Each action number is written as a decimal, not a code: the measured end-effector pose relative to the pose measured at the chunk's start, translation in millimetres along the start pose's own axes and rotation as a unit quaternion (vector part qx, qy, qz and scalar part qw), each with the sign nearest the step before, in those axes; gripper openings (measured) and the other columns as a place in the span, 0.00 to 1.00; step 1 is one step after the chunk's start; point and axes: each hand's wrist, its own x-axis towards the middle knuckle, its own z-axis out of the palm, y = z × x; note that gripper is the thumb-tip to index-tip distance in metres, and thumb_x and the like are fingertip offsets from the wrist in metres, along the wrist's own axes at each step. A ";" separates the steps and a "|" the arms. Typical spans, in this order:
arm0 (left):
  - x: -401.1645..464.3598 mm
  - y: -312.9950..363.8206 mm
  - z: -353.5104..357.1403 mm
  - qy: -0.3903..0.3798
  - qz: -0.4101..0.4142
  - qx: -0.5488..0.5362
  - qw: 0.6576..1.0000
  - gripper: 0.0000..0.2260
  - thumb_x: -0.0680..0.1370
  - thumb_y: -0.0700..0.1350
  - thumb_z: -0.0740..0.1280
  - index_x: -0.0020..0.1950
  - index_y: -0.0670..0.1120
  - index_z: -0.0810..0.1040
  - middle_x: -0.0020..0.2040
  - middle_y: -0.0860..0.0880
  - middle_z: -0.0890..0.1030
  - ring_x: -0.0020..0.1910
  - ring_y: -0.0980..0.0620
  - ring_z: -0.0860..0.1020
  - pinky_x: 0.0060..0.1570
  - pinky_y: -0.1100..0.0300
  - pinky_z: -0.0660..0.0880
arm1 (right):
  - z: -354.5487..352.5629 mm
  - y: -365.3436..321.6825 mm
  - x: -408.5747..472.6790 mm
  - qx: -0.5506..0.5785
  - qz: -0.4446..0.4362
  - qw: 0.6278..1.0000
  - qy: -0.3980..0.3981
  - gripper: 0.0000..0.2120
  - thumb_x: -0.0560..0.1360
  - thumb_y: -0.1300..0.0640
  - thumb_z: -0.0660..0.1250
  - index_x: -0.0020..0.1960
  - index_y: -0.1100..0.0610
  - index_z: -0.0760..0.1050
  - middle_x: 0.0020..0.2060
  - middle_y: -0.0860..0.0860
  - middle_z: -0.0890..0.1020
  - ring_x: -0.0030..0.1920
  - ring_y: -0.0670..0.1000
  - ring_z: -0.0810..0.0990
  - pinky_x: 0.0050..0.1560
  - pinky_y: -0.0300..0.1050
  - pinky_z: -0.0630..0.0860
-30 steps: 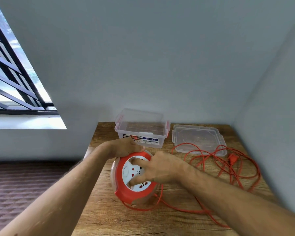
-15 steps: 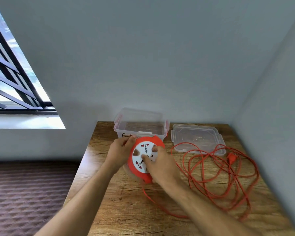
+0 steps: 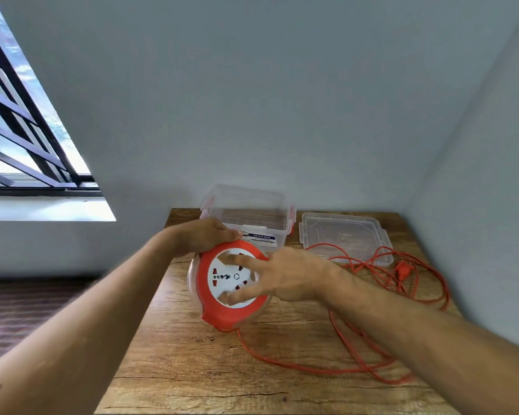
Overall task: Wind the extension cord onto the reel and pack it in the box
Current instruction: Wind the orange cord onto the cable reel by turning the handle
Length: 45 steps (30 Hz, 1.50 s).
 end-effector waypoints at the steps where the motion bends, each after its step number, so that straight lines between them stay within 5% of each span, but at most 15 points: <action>1: -0.7 5.6 -1.0 -0.010 -0.001 0.014 1.000 0.20 0.83 0.60 0.64 0.48 0.47 0.88 0.46 0.44 0.90 0.45 0.43 0.89 0.50 0.51 0.85 | -1.8 -0.5 0.4 -0.002 -0.003 1.000 0.000 0.35 0.79 0.65 0.62 0.74 0.32 0.57 0.79 0.56 0.54 0.34 0.57 0.76 0.29 0.47 0.74; 7: 3.0 23.8 9.9 -0.012 0.013 0.091 0.996 0.21 0.83 0.60 0.62 0.49 0.47 0.87 0.44 0.47 0.90 0.42 0.49 0.89 0.52 0.53 0.85 | 8.1 -5.4 12.5 -0.095 0.010 0.995 0.023 0.31 0.76 0.46 0.70 0.75 0.37 0.60 0.62 0.60 0.77 0.42 0.60 0.82 0.30 0.48 0.78; 11: -1.1 12.7 15.5 0.067 0.061 -0.013 0.996 0.24 0.84 0.58 0.63 0.33 0.50 0.84 0.33 0.49 0.86 0.32 0.51 0.85 0.42 0.56 0.81 | 28.1 -11.9 19.7 0.008 0.227 0.964 0.136 0.31 0.75 0.37 0.62 0.75 0.44 0.62 0.48 0.56 0.84 0.42 0.58 0.83 0.36 0.48 0.75; 13: 2.3 9.0 24.9 0.151 0.080 -0.060 0.983 0.25 0.84 0.58 0.63 0.30 0.47 0.79 0.30 0.47 0.80 0.29 0.49 0.78 0.39 0.54 0.75 | 30.1 -17.1 22.8 0.142 0.401 0.884 0.193 0.33 0.72 0.34 0.62 0.73 0.45 0.64 0.50 0.53 0.85 0.48 0.59 0.83 0.45 0.50 0.77; 15: 6.9 8.1 40.3 0.234 0.102 -0.061 0.965 0.24 0.83 0.58 0.63 0.30 0.48 0.73 0.28 0.48 0.74 0.28 0.51 0.72 0.37 0.54 0.70 | 27.6 -24.1 29.7 0.320 0.529 0.748 0.241 0.33 0.70 0.34 0.66 0.71 0.46 0.67 0.54 0.51 0.84 0.51 0.56 0.83 0.46 0.48 0.77; 18: 10.5 1.7 56.7 0.284 0.092 -0.028 0.954 0.25 0.83 0.59 0.63 0.32 0.45 0.73 0.28 0.48 0.75 0.29 0.50 0.73 0.36 0.55 0.71 | 29.6 -34.6 38.7 0.595 0.555 0.524 0.250 0.29 0.74 0.40 0.70 0.70 0.48 0.66 0.48 0.54 0.84 0.34 0.52 0.84 0.32 0.45 0.78; 19: 9.9 -3.0 57.6 0.283 0.079 -0.034 0.955 0.26 0.83 0.59 0.63 0.33 0.41 0.75 0.29 0.48 0.77 0.30 0.50 0.75 0.36 0.55 0.72 | 30.8 -36.5 36.7 0.643 0.542 0.486 0.237 0.26 0.76 0.43 0.68 0.71 0.48 0.65 0.43 0.55 0.85 0.28 0.52 0.83 0.26 0.44 0.76; 20: 8.8 -7.5 55.7 0.277 0.064 -0.053 0.957 0.27 0.82 0.60 0.63 0.36 0.37 0.78 0.30 0.47 0.80 0.31 0.50 0.77 0.37 0.54 0.74 | 32.5 -37.2 31.3 0.646 0.529 0.501 0.228 0.23 0.78 0.46 0.67 0.71 0.47 0.65 0.41 0.56 0.84 0.25 0.52 0.82 0.23 0.43 0.75; 24: 2.3 -18.0 43.8 0.216 0.056 -0.119 0.967 0.30 0.83 0.59 0.63 0.51 0.30 0.81 0.45 0.30 0.85 0.38 0.40 0.82 0.48 0.45 0.81 | 37.2 -27.3 -1.4 0.238 0.409 0.851 0.227 0.15 0.79 0.51 0.61 0.65 0.42 0.69 0.44 0.52 0.84 0.36 0.55 0.83 0.35 0.51 0.79; 26: 1.5 -14.3 39.5 0.183 0.063 -0.108 0.975 0.29 0.84 0.60 0.61 0.53 0.33 0.83 0.47 0.31 0.86 0.44 0.34 0.86 0.56 0.38 0.83 | 30.9 -22.3 -8.1 0.128 0.284 0.934 0.174 0.19 0.76 0.54 0.63 0.66 0.42 0.70 0.51 0.51 0.80 0.36 0.56 0.81 0.34 0.51 0.77; 30: 1.6 -4.8 28.9 0.113 0.057 -0.048 0.991 0.23 0.84 0.58 0.62 0.54 0.41 0.87 0.42 0.57 0.87 0.49 0.40 0.88 0.59 0.41 0.82 | 18.2 -7.5 -11.3 0.069 0.157 0.982 0.078 0.29 0.73 0.58 0.69 0.70 0.39 0.66 0.63 0.56 0.72 0.41 0.58 0.80 0.33 0.51 0.79; 34: 3.9 4.3 12.0 0.045 0.025 0.021 0.998 0.22 0.84 0.58 0.61 0.53 0.42 0.87 0.46 0.44 0.90 0.45 0.44 0.89 0.56 0.47 0.84 | 13.8 0.9 -11.9 0.005 0.068 0.997 0.042 0.34 0.77 0.65 0.62 0.72 0.33 0.60 0.71 0.58 0.65 0.38 0.59 0.79 0.32 0.53 0.80; 41: 10.2 22.7 6.3 -0.033 -0.005 0.122 0.992 0.20 0.84 0.60 0.61 0.54 0.49 0.87 0.47 0.50 0.90 0.41 0.54 0.89 0.43 0.62 0.84 | 3.6 14.3 0.9 -0.020 -0.059 0.998 0.017 0.36 0.73 0.58 0.75 0.72 0.38 0.61 0.73 0.55 0.66 0.43 0.57 0.81 0.33 0.45 0.78; 45: 13.0 18.2 7.4 -0.025 -0.002 0.124 0.992 0.21 0.84 0.60 0.61 0.57 0.46 0.87 0.48 0.49 0.90 0.43 0.52 0.89 0.45 0.62 0.84 | 12.8 14.9 0.3 0.018 0.033 0.999 -0.020 0.17 0.79 0.50 0.67 0.66 0.45 0.72 0.58 0.58 0.77 0.47 0.57 0.81 0.36 0.45 0.72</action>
